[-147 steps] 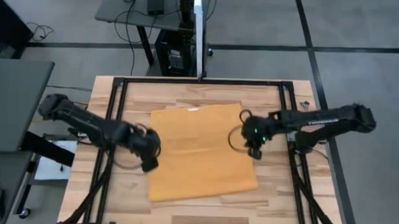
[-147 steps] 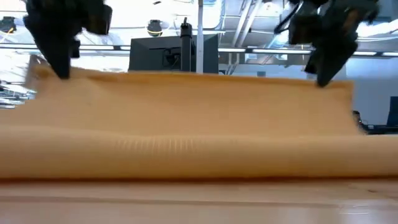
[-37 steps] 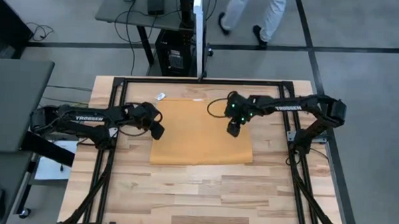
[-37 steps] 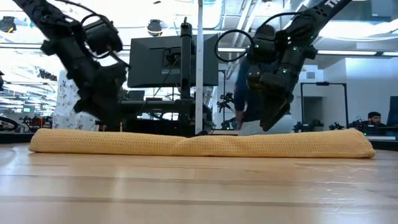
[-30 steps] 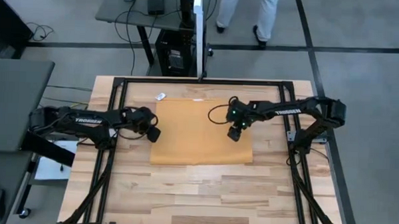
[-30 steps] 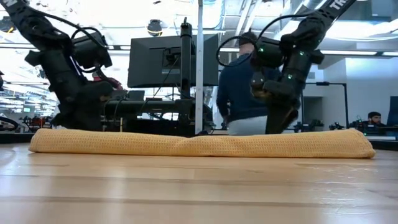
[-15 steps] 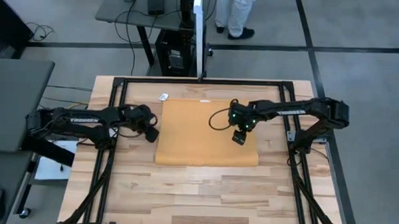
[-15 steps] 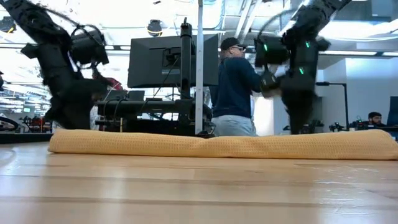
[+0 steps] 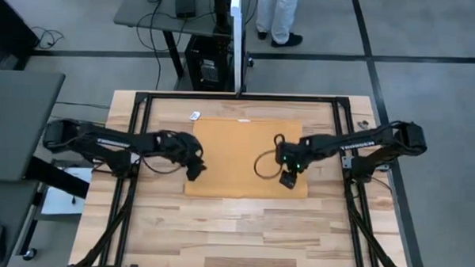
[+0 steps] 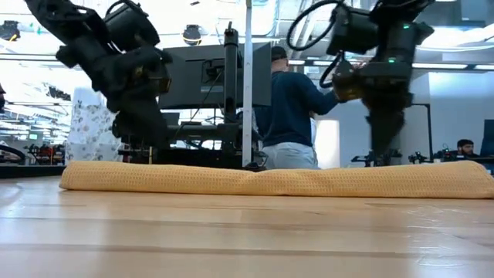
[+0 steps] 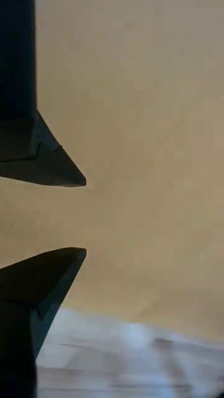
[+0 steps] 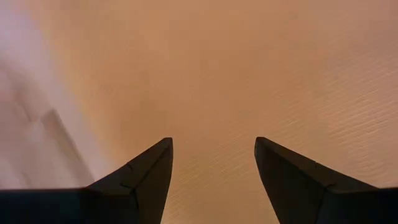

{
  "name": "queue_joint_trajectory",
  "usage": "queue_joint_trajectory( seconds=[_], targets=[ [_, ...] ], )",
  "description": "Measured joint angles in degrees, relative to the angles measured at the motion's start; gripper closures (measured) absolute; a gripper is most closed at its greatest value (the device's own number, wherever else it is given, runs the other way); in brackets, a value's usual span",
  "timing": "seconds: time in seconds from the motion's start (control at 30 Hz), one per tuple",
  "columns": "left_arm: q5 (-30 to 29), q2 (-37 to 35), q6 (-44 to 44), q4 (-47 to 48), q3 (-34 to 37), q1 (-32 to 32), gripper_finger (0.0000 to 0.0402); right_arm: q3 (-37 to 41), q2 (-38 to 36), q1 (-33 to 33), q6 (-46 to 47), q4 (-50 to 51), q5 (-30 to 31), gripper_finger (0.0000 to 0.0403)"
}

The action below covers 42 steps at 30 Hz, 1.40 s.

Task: Roll towel
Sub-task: Roll the yellow towel

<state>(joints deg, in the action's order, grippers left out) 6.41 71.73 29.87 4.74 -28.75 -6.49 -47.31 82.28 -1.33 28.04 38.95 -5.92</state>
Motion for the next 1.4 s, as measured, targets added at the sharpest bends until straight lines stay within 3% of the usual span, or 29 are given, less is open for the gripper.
queue_joint_trajectory(
  seconds=[0.2,0.33,0.47,0.73,1.0,1.2,1.4],
  targets=[
    [0.5,7.45,0.96,-0.25,0.07,5.58,0.0247,0.04,-0.02,5.19,1.96,-0.93,1.0,0.0184],
    [-0.07,11.41,1.11,-1.25,-0.36,8.45,0.0247,0.8,0.85,8.05,0.81,-2.73,5.76,0.0184],
    [-0.19,12.38,2.09,0.14,-0.39,10.24,0.0247,3.36,1.93,9.05,1.5,-5.14,6.45,0.0184],
    [-2.5,6.18,4.86,13.51,-0.08,11.46,0.0247,5.52,2.65,14.5,7.86,-0.51,5.72,0.0184],
    [-6.28,-5.16,11.76,16.44,-3.0,10.85,0.0247,-3.03,0.69,17.8,5.66,1.4,5.34,0.0184],
    [-6.77,-9.36,16.73,13.04,-7.28,11.41,0.0247,-5.8,-0.61,13.01,-2.91,1.23,12.28,0.0184],
    [-14.94,-2.54,28.31,11.45,-7.39,19.22,0.0246,-5.78,1.68,-2.51,-9.68,-2.26,15.28,0.0201]
  ],
)
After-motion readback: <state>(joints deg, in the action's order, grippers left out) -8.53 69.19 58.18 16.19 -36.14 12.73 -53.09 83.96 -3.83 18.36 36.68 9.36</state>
